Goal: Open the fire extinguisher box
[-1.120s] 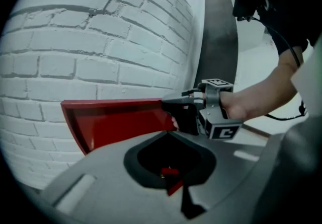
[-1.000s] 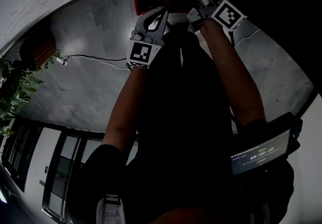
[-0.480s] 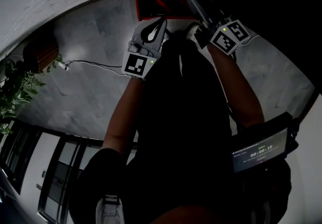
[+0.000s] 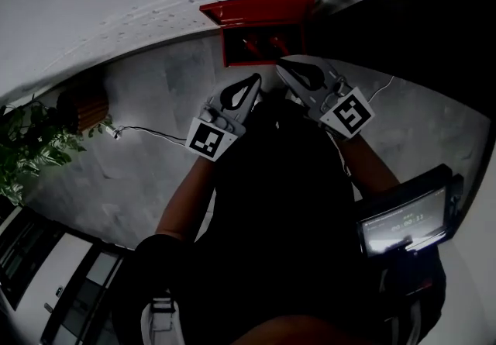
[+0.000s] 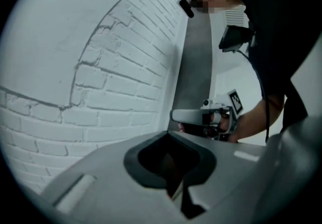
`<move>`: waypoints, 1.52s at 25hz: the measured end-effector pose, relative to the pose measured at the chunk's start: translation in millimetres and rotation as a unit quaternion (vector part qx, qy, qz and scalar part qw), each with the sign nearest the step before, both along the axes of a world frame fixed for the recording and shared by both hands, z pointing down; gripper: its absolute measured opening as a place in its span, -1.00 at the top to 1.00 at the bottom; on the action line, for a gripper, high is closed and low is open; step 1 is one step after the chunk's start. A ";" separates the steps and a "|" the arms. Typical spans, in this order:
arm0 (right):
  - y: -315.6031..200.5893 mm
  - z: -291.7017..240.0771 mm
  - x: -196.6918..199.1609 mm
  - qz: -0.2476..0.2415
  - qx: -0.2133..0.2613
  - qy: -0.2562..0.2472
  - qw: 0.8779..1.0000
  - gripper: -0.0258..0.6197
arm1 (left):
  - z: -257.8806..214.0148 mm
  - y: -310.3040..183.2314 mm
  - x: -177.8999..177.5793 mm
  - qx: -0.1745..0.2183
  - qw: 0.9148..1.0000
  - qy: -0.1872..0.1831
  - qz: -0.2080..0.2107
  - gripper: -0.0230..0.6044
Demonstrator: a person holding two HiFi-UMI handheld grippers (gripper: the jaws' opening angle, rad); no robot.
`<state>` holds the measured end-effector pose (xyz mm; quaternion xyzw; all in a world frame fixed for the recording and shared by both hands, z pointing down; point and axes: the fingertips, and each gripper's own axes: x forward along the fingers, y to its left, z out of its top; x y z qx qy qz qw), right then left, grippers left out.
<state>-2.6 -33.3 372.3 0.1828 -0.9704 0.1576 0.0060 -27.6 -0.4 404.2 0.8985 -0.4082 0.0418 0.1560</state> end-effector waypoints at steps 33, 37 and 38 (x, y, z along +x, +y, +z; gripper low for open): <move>14.6 -160.5 -18.0 -0.063 0.110 0.007 0.992 0.88 | -186.6 -12.4 -12.1 0.129 0.991 0.038 0.021 0.92; 15.5 -163.3 -15.7 -0.052 0.112 0.003 0.992 0.88 | -191.8 -5.8 -15.4 0.136 0.990 0.034 0.021 0.92; 15.5 -164.0 -14.7 -0.051 0.113 0.002 0.992 0.88 | -191.3 -5.0 -15.2 0.136 0.990 0.032 0.021 0.92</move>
